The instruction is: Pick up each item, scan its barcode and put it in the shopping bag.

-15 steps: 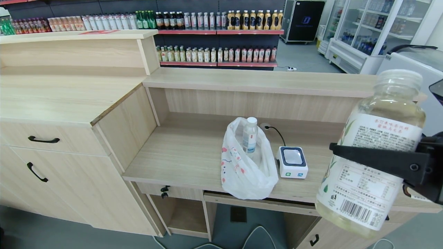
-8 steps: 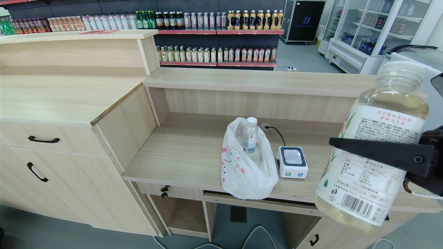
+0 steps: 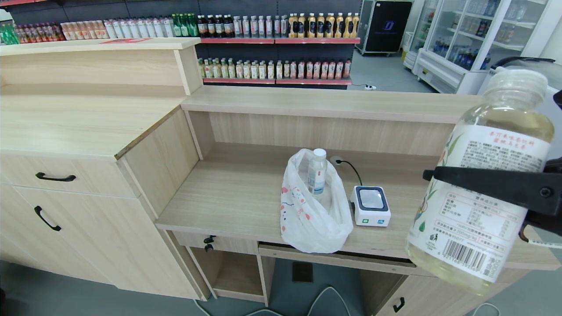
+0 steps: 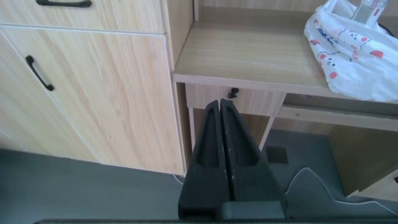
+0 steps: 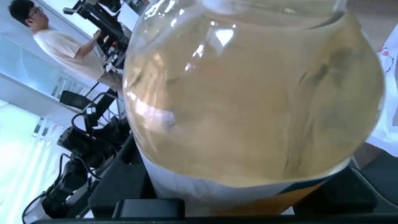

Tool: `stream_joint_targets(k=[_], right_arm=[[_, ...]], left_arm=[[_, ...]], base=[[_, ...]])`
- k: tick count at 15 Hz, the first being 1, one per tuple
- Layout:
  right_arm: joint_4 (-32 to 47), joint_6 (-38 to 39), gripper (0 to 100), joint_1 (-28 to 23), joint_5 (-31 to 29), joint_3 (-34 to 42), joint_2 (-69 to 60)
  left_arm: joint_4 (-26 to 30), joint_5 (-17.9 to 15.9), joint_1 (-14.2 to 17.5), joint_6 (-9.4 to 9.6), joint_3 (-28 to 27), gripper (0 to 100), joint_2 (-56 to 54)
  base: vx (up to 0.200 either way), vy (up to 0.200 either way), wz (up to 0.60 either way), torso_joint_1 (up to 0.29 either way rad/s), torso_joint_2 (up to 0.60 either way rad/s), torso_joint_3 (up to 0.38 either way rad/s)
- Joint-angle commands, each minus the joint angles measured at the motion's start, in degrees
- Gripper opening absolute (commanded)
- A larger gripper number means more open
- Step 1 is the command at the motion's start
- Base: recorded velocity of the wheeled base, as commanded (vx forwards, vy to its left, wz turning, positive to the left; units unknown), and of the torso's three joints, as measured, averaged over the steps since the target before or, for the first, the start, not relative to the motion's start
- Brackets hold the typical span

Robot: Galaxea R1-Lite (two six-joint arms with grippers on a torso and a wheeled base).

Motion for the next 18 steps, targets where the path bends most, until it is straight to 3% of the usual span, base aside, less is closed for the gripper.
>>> stream_joint_targets(k=[1,13,16,18], right_arm=[[-0.1,0.0,0,0.0,0.1,1.1,-0.5],[0.0,-2.5,0,-1.5,0.2,3.6,-1.2],[-0.5,-15.7,0,-11.7,-0.1,5.4,0.8],[-0.6,-27.5,0,-25.3,-0.6,5.1,4.3]], left_arm=[[0.0,0.0,0.0,-0.05,0.0,0,0.0],[0.0,0.0,0.0,0.04,0.0,0,0.0],[0.0,0.0,0.0,-0.05,0.0,0,0.0],[0.0,0.0,0.0,0.04,0.0,0,0.0]], base=[[0.0,0.0,0.0,0.0,0.0,0.0],[0.0,0.0,0.0,0.0,0.0,0.0],[0.0,0.0,0.0,0.0,0.0,0.0],[0.0,0.0,0.0,0.0,0.0,0.0]])
